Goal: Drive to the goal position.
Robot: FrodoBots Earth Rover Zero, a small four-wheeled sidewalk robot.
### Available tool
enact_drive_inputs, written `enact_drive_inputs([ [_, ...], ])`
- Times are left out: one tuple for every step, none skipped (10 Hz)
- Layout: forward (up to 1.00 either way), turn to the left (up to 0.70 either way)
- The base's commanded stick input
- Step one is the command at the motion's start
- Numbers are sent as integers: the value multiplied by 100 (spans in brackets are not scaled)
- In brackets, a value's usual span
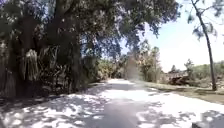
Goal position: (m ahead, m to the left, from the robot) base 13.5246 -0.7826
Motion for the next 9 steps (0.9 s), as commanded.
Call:
enact_drive_inputs([
  [70, 0],
  [70, 0],
  [70, 0],
  [70, 0],
  [70, 0],
  [70, 0],
  [70, 0],
  [70, 0],
  [70, 0],
])
